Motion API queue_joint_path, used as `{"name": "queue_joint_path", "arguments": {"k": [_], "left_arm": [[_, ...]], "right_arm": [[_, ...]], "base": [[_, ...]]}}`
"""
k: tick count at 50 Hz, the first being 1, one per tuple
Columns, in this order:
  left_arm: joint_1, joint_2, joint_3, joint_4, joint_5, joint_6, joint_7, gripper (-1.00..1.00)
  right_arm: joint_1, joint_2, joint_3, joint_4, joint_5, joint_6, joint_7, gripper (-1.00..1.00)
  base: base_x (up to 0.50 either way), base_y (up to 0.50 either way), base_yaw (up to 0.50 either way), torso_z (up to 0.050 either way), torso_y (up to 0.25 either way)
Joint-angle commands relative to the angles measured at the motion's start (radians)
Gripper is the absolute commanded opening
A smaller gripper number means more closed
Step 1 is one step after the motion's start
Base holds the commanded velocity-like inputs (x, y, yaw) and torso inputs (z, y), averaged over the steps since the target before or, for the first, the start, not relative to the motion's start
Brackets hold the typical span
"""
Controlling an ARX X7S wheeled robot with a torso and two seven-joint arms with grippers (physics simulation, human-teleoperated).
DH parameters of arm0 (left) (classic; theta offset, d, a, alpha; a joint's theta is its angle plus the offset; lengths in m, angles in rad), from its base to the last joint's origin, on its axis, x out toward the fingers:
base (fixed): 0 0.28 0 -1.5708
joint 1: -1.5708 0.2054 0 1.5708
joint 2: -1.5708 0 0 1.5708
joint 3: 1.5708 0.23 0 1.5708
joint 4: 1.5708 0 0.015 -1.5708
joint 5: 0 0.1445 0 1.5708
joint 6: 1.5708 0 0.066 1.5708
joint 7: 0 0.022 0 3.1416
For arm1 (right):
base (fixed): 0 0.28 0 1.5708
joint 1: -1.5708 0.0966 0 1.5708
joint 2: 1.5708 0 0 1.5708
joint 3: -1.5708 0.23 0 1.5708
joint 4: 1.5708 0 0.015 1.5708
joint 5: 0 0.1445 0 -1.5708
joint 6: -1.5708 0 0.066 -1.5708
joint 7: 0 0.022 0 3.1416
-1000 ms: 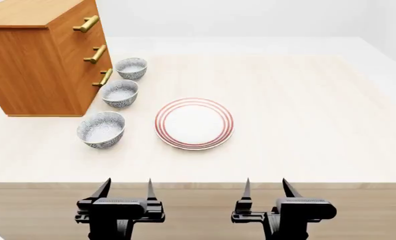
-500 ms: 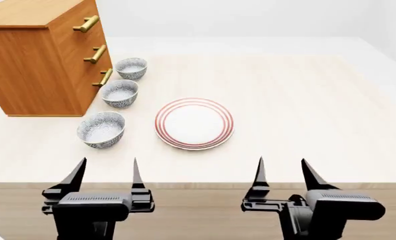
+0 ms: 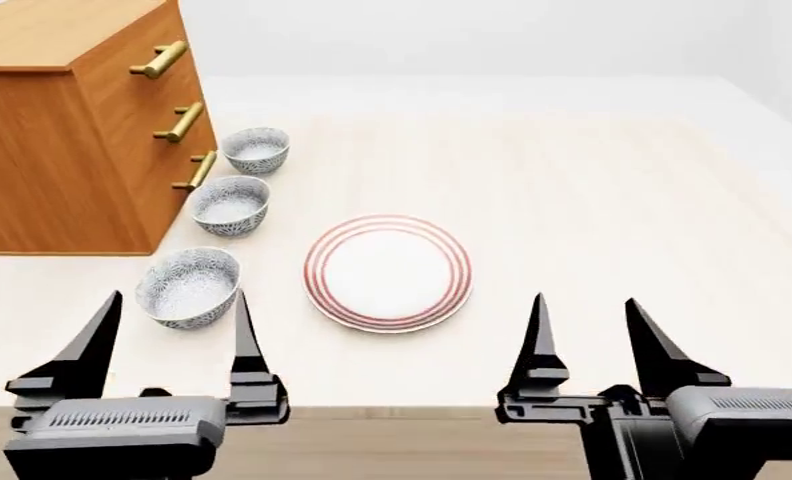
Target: Put the bowl in the middle on the plate.
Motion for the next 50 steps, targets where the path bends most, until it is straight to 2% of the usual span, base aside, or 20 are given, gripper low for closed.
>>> {"name": "queue_joint_path", "arguments": {"k": [1,44,50], "left_arm": [[0.007,-0.015,0.01,0.038,-0.006,-0.013,-0.013,1.0],[0.005,-0.049,0.023,0.05,-0.034,-0.024,-0.055,1.0],[0.004,-0.052,0.026,0.051,-0.04,-0.025,-0.058,1.0]], "right_arm": [[-0.006,0.015,-0.001,-0.032,0.032,0.007,0.011,1.0],[-0.011,0.054,-0.04,-0.02,0.029,-0.027,0.042,1.0],[-0.014,0.054,-0.021,-0.021,0.075,-0.031,0.042,1.0]], "base": [[0.5,0.0,0.0,0.0,0.0],[0.5,0.0,0.0,0.0,0.0],[0.0,0.02,0.0,0.0,0.0]]}}
